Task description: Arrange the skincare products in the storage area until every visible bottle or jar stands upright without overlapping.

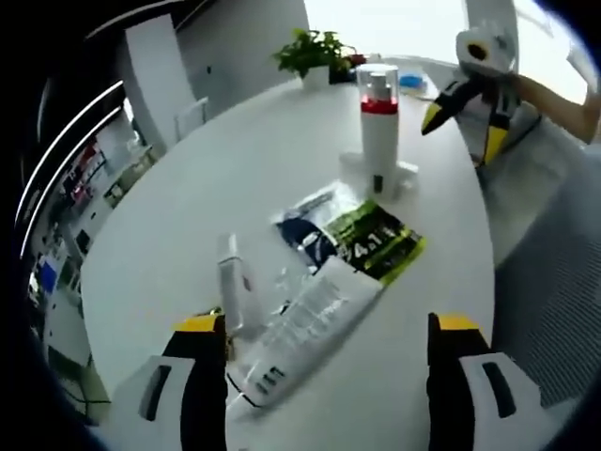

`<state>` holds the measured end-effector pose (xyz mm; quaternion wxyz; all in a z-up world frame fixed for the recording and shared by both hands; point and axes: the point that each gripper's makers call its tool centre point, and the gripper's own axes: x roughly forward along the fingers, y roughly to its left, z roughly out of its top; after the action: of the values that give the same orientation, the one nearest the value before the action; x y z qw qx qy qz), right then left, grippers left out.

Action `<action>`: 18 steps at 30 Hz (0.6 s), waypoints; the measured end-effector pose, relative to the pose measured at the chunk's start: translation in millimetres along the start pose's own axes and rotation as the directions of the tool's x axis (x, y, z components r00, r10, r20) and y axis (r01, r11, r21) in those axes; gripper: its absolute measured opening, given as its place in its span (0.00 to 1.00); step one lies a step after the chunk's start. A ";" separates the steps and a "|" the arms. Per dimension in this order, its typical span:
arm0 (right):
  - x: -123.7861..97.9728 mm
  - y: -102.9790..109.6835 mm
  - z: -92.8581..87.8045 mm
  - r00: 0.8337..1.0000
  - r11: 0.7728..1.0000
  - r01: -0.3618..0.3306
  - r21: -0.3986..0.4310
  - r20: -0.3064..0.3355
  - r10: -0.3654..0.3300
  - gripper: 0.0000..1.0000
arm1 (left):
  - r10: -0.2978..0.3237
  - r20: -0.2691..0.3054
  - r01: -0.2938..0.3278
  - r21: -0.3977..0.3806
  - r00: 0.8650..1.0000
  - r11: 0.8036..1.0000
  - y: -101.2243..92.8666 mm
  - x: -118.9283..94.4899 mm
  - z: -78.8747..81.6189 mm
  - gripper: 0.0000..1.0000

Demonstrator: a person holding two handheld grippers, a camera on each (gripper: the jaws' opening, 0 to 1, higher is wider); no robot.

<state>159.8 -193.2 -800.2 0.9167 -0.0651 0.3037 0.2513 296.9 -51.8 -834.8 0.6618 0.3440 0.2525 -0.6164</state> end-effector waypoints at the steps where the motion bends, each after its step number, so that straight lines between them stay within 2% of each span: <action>1: 0.1 0.4 -0.3 1.000 1.000 -0.002 0.001 -0.003 0.002 0.50 | 0.007 -0.004 -0.007 0.006 1.000 1.000 1.9 1.7 -0.4 0.83; 5: 0.4 0.5 0.4 1.000 1.000 -0.004 0.009 0.001 0.004 0.47 | -0.018 -0.014 0.019 0.019 1.000 1.000 2.1 6.2 -1.9 0.73; 9: 0.9 -1.7 -0.3 1.000 1.000 0.000 0.015 0.005 0.000 0.44 | -0.036 -0.031 0.037 0.027 0.999 0.999 3.3 13.0 -2.8 0.69; 11: 1.1 -1.2 -0.4 1.000 1.000 -0.004 0.028 0.009 0.004 0.42 | -0.051 -0.060 0.056 0.083 0.997 0.995 2.8 15.8 -5.3 0.67; 18: 0.3 -2.5 -2.8 1.000 0.999 -0.011 0.047 0.000 0.011 0.37 | -0.090 -0.129 0.107 0.139 0.988 0.985 -0.8 27.7 -10.9 0.60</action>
<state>159.8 -196.0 -802.7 0.9165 -0.0416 0.3102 0.2492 300.3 -61.3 -862.8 0.5870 0.4154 0.2638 -0.6429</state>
